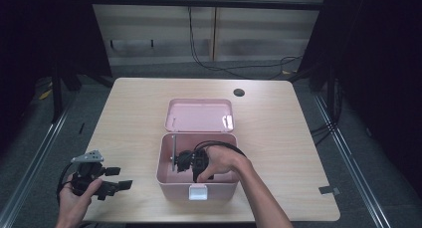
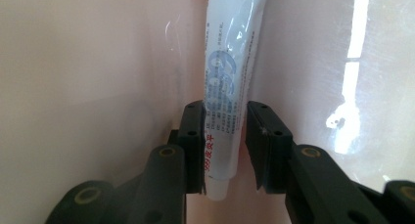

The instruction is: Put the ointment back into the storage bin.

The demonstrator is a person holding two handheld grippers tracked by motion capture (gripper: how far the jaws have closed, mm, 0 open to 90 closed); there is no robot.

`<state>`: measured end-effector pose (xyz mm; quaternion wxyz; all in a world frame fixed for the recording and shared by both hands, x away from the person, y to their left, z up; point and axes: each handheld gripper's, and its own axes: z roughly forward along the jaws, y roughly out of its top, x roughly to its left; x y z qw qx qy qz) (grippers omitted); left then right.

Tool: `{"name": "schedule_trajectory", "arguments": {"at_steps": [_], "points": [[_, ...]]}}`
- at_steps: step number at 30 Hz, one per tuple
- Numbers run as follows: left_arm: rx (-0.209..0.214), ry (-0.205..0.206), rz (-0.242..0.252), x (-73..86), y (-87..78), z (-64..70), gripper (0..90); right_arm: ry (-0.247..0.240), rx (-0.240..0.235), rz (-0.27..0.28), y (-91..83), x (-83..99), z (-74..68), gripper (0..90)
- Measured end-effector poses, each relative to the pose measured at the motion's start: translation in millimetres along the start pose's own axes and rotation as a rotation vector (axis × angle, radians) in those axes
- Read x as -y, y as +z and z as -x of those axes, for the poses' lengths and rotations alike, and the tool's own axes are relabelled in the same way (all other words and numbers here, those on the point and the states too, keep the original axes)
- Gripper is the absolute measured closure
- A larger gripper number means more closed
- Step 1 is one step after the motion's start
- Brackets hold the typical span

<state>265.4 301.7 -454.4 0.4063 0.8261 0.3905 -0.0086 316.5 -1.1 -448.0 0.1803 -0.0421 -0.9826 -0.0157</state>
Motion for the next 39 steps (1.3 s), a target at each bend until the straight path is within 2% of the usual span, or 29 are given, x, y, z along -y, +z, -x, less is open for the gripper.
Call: {"name": "schedule_trajectory", "arguments": {"at_steps": [4, 6, 8, 11, 13, 16, 28, 39], "points": [[0.002, 0.000, 0.001, -0.1, 0.0, -0.2, 19.8, -0.011, 0.003, 0.006, -0.7, 0.7, 0.7, 68.9], [0.002, -0.004, 0.002, 0.0, 0.0, 0.0, 19.8, 0.006, -0.005, 0.026, -0.9, 1.4, 0.2, 68.7], [-0.002, -0.001, 0.000, 0.0, 0.0, 0.0, 19.8, 0.009, 0.013, 0.012, -3.1, 1.4, 0.1, 67.2], [-0.004, 0.002, -0.004, 0.0, 0.3, 0.0, 20.7, 0.015, 0.035, 0.026, -4.4, 3.3, -0.6, 65.0], [-0.006, 0.003, -0.005, -0.1, 0.4, 0.3, 20.7, 0.019, 0.028, 0.022, -5.1, 3.8, -1.1, 65.0], [-0.006, 0.000, -0.003, 0.1, 0.2, 0.1, 20.7, 0.017, 0.045, 0.030, -7.1, 5.5, -1.7, 64.8], [0.002, -0.002, -0.001, 0.0, 0.3, -0.2, 20.7, 0.027, 0.059, 0.051, -15.4, 14.1, -3.9, 63.3], [0.005, -0.003, 0.002, 0.1, -0.3, -0.4, 20.6, 0.038, 0.099, 0.076, -32.3, 19.3, -12.1, 63.2]]}}
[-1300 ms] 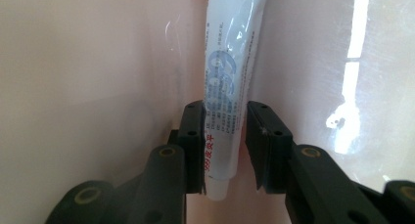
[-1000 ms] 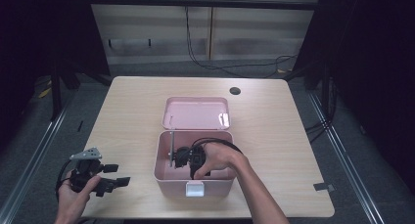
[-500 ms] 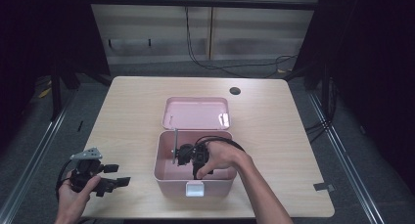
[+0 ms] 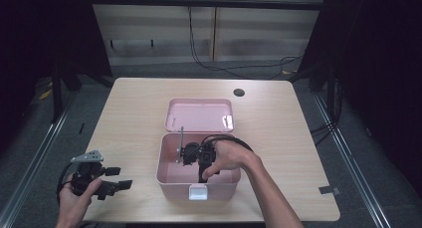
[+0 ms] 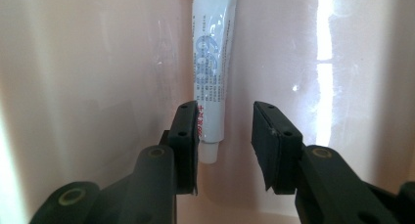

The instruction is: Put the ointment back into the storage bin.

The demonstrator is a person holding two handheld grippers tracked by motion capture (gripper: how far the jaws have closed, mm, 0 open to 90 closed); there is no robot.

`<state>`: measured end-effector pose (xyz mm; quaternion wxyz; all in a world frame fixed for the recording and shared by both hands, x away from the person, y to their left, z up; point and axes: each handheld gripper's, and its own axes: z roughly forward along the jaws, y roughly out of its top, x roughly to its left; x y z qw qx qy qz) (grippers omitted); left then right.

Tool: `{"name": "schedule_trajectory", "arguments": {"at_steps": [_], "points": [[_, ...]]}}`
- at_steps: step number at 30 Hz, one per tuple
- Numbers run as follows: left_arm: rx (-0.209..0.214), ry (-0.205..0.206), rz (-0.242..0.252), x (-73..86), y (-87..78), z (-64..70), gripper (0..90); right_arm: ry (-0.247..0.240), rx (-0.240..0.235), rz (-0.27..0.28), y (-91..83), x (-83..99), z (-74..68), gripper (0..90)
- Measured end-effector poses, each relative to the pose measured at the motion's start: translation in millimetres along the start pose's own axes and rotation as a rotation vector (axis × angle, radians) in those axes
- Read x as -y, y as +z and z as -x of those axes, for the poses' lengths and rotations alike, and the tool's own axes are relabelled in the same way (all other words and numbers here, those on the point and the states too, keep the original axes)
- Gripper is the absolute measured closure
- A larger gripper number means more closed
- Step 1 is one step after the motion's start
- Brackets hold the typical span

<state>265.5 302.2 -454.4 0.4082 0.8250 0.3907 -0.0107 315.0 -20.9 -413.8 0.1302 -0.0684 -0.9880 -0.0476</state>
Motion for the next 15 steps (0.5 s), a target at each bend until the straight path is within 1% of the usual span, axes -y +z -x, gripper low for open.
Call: {"name": "schedule_trajectory", "arguments": {"at_steps": [1, 2, 5, 6, 8, 10, 12, 13, 14, 15], "points": [[0.000, 0.000, 0.000, 0.0, 0.0, 0.0, 20.6, 0.002, 0.004, 0.006, -1.2, 0.9, -0.4, 63.2], [-0.001, -0.001, 0.000, 0.0, 0.1, 0.0, 20.6, -0.002, 0.005, 0.000, -2.5, 1.8, -0.4, 63.2], [-0.001, -0.001, 0.000, -0.1, 0.0, 0.1, 20.6, 0.006, 0.013, 0.016, -4.8, 4.9, -1.0, 63.0], [-0.001, -0.001, 0.001, 0.0, -0.1, 0.1, 20.6, 0.009, 0.016, 0.012, -6.3, 5.7, -1.4, 62.9], [-0.003, 0.000, 0.002, 0.0, -0.2, -0.1, 20.6, 0.011, 0.031, 0.013, -8.6, 6.8, -2.5, 62.3], [-0.004, -0.001, 0.004, 0.0, -0.3, 0.0, 20.6, 0.016, 0.036, 0.021, -12.8, 7.5, -4.2, 61.7], [-0.003, 0.000, 0.004, 0.0, -0.3, -0.1, 20.6, 0.008, 0.053, 0.029, -16.8, 8.5, -5.6, 61.1], [-0.003, -0.001, 0.004, 0.0, -0.4, 0.0, 20.6, 0.017, 0.062, 0.036, -19.0, 8.8, -6.7, 60.7], [-0.003, 0.000, 0.004, 0.0, -0.5, 0.0, 20.6, 0.019, 0.064, 0.033, -21.3, 9.2, -7.8, 60.3], [-0.002, 0.002, 0.004, 0.0, -0.8, -0.2, 20.6, 0.011, 0.065, 0.043, -22.5, 10.1, -8.1, 59.6]]}}
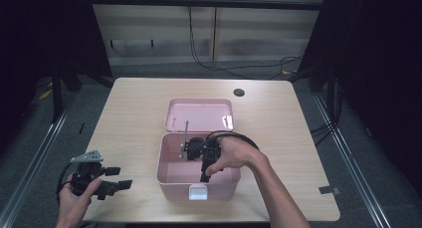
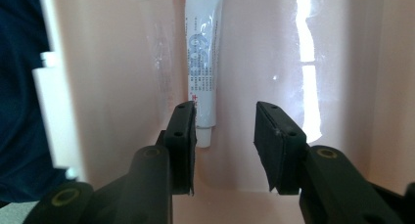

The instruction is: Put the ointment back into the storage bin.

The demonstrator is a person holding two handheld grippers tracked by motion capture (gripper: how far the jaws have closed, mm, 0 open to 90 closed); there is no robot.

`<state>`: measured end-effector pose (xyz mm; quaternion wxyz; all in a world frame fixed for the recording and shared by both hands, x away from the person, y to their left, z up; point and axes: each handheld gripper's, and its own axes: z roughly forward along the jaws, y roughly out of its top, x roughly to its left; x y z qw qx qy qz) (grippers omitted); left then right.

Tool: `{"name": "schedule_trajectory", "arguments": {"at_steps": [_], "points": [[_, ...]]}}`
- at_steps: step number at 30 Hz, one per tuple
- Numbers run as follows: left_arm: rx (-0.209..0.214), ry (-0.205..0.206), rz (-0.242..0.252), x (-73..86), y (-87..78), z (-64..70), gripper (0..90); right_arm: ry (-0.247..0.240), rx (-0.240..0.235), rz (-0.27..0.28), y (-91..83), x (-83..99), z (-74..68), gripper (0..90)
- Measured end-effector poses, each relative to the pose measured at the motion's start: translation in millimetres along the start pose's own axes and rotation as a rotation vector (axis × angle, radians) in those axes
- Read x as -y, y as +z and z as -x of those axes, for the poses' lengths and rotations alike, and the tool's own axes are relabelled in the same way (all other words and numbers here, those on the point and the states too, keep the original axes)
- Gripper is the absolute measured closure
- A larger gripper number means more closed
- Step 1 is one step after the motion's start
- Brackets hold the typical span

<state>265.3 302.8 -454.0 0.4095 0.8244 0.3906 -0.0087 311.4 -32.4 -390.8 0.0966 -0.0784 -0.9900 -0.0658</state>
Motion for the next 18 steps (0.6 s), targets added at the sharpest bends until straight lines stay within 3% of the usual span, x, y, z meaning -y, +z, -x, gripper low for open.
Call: {"name": "schedule_trajectory", "arguments": {"at_steps": [13, 18], "points": [[-0.001, 0.006, 0.001, 0.0, -0.4, -0.3, 20.6, 0.027, 0.058, 0.027, -20.8, 8.2, -7.1, 56.1], [0.001, 0.000, 0.000, 0.0, -0.2, -0.1, 20.6, 0.037, 0.059, 0.041, -26.1, 12.2, -8.2, 56.3]]}}
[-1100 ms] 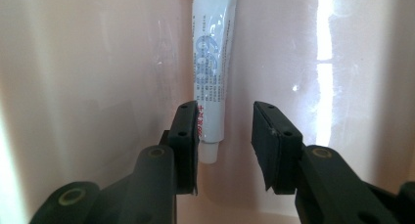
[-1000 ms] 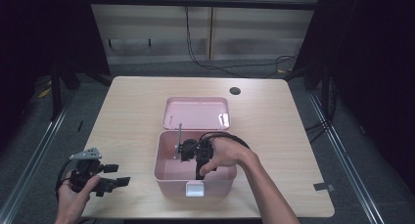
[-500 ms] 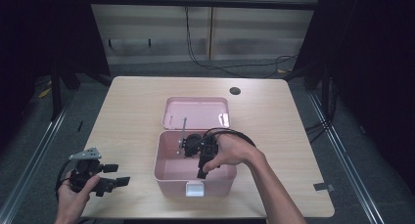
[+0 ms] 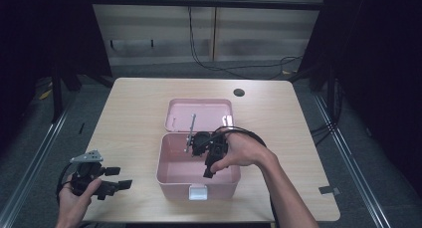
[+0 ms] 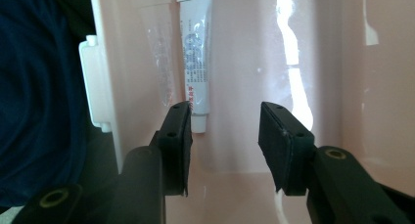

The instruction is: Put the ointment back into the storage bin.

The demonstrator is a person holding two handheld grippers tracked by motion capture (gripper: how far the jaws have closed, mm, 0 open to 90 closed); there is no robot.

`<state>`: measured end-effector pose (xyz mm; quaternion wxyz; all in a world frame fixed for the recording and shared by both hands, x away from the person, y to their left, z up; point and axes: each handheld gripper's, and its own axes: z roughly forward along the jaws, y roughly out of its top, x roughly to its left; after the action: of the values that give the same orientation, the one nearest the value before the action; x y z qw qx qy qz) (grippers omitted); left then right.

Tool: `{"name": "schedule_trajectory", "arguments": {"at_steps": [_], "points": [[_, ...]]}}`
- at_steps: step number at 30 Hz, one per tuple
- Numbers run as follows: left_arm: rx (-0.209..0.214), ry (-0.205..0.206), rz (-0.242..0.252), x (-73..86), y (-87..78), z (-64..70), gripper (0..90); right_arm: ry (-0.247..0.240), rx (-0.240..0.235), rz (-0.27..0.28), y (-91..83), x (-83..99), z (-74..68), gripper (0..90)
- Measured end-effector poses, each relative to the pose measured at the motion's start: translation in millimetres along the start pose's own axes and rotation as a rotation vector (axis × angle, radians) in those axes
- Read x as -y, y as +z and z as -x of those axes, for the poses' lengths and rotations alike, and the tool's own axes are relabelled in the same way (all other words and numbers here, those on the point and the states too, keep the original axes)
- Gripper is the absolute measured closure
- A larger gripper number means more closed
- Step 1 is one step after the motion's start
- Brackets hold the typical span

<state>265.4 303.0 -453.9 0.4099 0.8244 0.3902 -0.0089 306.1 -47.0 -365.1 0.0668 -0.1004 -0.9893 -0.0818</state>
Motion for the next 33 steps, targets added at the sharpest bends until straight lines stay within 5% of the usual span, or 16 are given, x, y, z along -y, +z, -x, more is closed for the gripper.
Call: {"name": "schedule_trajectory", "arguments": {"at_steps": [16, 33], "points": [[-0.003, -0.001, 0.001, 0.0, 0.5, 0.2, 20.7, 0.029, 0.043, 0.034, -28.4, 21.0, -0.4, 55.5], [-0.006, -0.002, 0.000, 0.1, 0.6, -0.1, 20.6, 0.155, 0.123, 0.132, -63.6, 91.2, -8.1, 52.1]]}}
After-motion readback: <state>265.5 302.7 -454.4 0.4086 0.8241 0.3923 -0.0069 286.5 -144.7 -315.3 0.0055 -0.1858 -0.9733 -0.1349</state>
